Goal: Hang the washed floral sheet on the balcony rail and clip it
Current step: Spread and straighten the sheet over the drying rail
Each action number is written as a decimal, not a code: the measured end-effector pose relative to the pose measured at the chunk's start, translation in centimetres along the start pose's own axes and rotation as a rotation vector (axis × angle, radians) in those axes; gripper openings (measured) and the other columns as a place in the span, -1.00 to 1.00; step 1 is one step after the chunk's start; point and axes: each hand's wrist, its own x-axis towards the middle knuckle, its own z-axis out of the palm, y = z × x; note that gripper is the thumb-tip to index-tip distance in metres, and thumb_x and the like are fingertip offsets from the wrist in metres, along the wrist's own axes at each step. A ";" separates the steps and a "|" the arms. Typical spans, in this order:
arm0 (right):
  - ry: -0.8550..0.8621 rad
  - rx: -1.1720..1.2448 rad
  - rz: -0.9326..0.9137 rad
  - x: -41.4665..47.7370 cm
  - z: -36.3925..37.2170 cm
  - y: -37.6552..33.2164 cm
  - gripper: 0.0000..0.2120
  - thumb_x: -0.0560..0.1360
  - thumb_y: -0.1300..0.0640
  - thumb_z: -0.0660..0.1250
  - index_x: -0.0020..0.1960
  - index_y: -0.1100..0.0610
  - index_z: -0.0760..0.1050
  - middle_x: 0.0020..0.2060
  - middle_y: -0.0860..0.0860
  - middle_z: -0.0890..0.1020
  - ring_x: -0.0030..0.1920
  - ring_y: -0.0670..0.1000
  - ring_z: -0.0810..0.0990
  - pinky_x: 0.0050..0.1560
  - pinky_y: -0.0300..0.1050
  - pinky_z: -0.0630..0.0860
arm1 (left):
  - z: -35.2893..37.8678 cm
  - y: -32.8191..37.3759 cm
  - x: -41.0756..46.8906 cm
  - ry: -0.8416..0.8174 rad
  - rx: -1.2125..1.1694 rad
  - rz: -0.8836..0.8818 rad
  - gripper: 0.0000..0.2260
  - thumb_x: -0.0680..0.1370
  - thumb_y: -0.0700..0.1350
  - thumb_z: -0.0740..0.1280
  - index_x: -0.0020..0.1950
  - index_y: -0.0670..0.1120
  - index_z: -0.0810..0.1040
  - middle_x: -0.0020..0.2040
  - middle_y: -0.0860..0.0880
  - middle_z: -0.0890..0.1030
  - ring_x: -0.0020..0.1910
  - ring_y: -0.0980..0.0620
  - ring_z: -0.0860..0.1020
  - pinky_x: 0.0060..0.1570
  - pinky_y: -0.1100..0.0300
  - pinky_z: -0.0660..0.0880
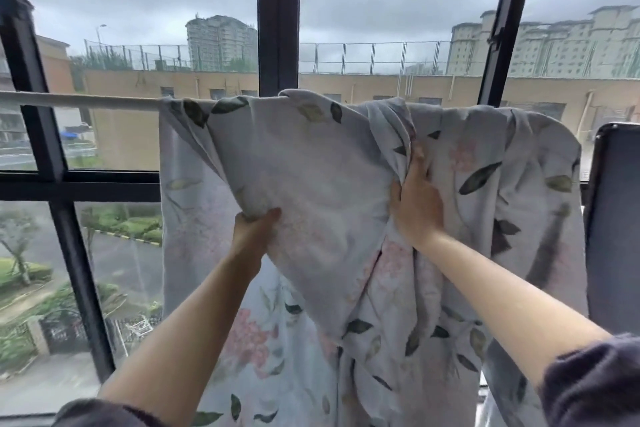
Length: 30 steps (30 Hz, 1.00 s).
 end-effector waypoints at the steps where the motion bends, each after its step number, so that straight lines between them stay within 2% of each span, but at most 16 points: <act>1: 0.001 0.026 0.017 -0.7 0.4 0.2 -0.32 0.57 0.20 0.11 0.53 -0.04 -0.20 0.09 0.17 0.57 -0.35 0.11 0.47 -0.26 -0.10 0.40 | -0.3 -0.4 -0.2 -0.033 -0.045 -0.027 -0.73 0.49 -0.19 0.37 0.15 -0.27 0.48 -0.03 -0.19 0.63 -0.13 -0.14 0.62 -0.11 0.08 0.58; 3: -0.003 0.066 0.040 -2.1 1.4 0.3 -0.33 0.58 0.19 0.13 0.54 -0.02 -0.20 0.19 0.15 0.53 -0.30 0.09 0.50 -0.23 -0.09 0.46 | -1.1 -1.4 -0.7 -0.119 -0.075 -0.094 -0.75 0.50 -0.18 0.38 0.11 -0.26 0.50 -0.07 -0.16 0.64 -0.16 -0.09 0.63 -0.19 0.14 0.61; 4: -0.002 0.085 0.062 -2.7 1.8 0.3 -0.34 0.58 0.18 0.14 0.54 0.03 -0.17 0.25 0.15 0.49 -0.16 0.15 0.55 -0.12 -0.05 0.50 | -1.5 -2.0 -0.8 -0.140 -0.034 -0.122 -0.73 0.49 -0.18 0.38 0.14 -0.27 0.50 -0.03 -0.17 0.64 -0.13 -0.10 0.63 -0.17 0.14 0.61; 6: -0.006 0.119 0.114 -3.4 2.7 0.4 -0.37 0.59 0.18 0.15 0.54 0.10 -0.12 0.36 0.15 0.38 0.17 0.20 0.50 0.14 -0.02 0.45 | -2.0 -2.8 -0.8 -0.062 0.078 -0.130 -0.67 0.51 -0.16 0.36 0.20 -0.31 0.48 0.03 -0.19 0.61 -0.05 -0.16 0.60 -0.03 0.08 0.57; 7: -0.013 0.126 0.131 -3.8 3.2 0.6 -0.38 0.59 0.18 0.14 0.54 0.11 -0.10 0.36 0.15 0.38 0.20 0.20 0.49 0.15 -0.02 0.44 | -2.4 -3.1 -0.9 0.021 0.140 -0.112 -0.68 0.53 -0.14 0.34 0.20 -0.31 0.48 0.02 -0.19 0.59 -0.02 -0.17 0.58 0.01 0.06 0.53; 9: -0.028 0.126 0.137 -4.3 4.1 0.7 -0.42 0.58 0.17 0.13 0.52 0.10 -0.05 0.23 0.17 0.49 0.06 0.22 0.55 0.03 0.01 0.51 | -3.2 -3.1 -0.8 0.149 0.323 -0.024 -0.68 0.56 -0.09 0.28 0.20 -0.28 0.49 0.06 -0.20 0.58 0.03 -0.19 0.56 0.05 0.02 0.51; 11: -0.040 0.148 0.121 -5.0 5.0 0.7 -0.48 0.57 0.13 0.12 0.47 0.09 0.02 0.09 0.18 0.54 -0.06 0.22 0.57 -0.07 0.07 0.54 | -4.3 -3.0 -0.9 0.189 0.551 0.075 -0.66 0.57 -0.02 0.24 0.17 -0.27 0.52 0.05 -0.26 0.59 0.03 -0.23 0.56 0.02 0.01 0.50; 13: -0.047 0.191 0.102 -5.6 5.6 0.8 -0.59 0.59 0.09 0.11 0.39 0.16 0.14 0.02 0.21 0.54 -0.11 0.23 0.56 -0.11 0.13 0.54 | -5.0 -3.3 -1.4 0.202 0.701 0.162 -0.65 0.58 -0.01 0.22 0.08 -0.29 0.56 0.00 -0.31 0.60 0.01 -0.26 0.56 -0.07 0.02 0.46; 16: -0.137 0.222 0.124 -6.5 5.6 1.5 -0.69 0.62 0.04 0.08 0.23 0.25 0.25 -0.09 0.24 0.54 -0.20 0.22 0.55 -0.18 0.14 0.53 | -5.3 -3.7 -2.5 0.212 0.624 0.160 -0.68 0.55 0.02 0.29 -0.01 -0.24 0.60 -0.12 -0.25 0.61 -0.05 -0.20 0.58 -0.14 0.07 0.45; 19: -0.217 0.277 0.135 -6.5 5.0 2.5 -0.71 0.61 0.00 0.10 0.17 0.22 0.28 -0.08 0.16 0.53 -0.17 0.13 0.54 -0.17 0.01 0.50 | -4.7 -4.3 -3.9 0.089 0.295 0.067 -0.72 0.49 -0.01 0.39 0.08 -0.17 0.59 -0.08 -0.12 0.62 -0.10 -0.09 0.59 -0.13 0.16 0.46; 21: -0.256 0.342 0.103 -6.4 4.5 3.0 -0.75 0.59 0.00 0.16 0.13 0.16 0.33 -0.02 0.06 0.49 -0.08 0.01 0.49 -0.07 -0.09 0.45 | -3.9 -4.6 -5.0 -0.073 0.161 0.011 -0.60 0.42 -0.04 0.47 0.19 -0.16 0.54 0.05 -0.11 0.62 -0.05 -0.04 0.60 0.00 0.10 0.52; 24: -0.314 0.510 0.127 -6.8 3.7 3.8 -0.81 0.57 -0.05 0.20 0.04 0.07 0.39 -0.02 0.01 0.51 0.02 -0.03 0.50 0.09 -0.09 0.44 | -2.2 -5.0 -6.0 -0.213 0.220 -0.046 -0.36 0.24 0.00 0.58 0.26 -0.12 0.50 0.12 -0.08 0.62 0.06 -0.08 0.59 0.15 -0.02 0.52; 27: -0.396 0.668 0.305 -7.4 2.8 4.6 -0.73 0.59 -0.11 0.12 0.18 0.04 0.34 0.00 -0.10 0.46 0.00 -0.11 0.46 0.14 -0.14 0.37 | -1.0 -5.9 -6.9 -0.233 0.294 -0.083 -0.51 0.31 -0.12 0.55 0.20 -0.16 0.54 0.10 -0.11 0.62 0.07 -0.11 0.59 0.17 -0.05 0.50; 29: -0.468 0.671 0.387 -7.8 2.4 5.2 -0.62 0.59 -0.08 0.16 0.34 0.06 0.31 0.08 -0.10 0.46 0.09 -0.06 0.46 0.14 -0.16 0.36 | -0.7 -6.6 -7.3 -0.233 0.288 -0.115 -0.54 0.34 -0.16 0.53 0.20 -0.18 0.53 0.10 -0.11 0.62 0.08 -0.12 0.58 0.19 -0.06 0.49; 30: -0.496 0.641 0.375 -8.0 2.4 5.6 -0.62 0.58 -0.03 0.20 0.35 0.09 0.36 0.09 -0.06 0.51 0.12 -0.02 0.50 0.13 -0.15 0.41 | -0.7 -7.0 -7.5 -0.200 0.279 -0.130 -0.54 0.36 -0.18 0.52 0.22 -0.20 0.51 0.11 -0.12 0.60 0.10 -0.14 0.56 0.19 -0.08 0.48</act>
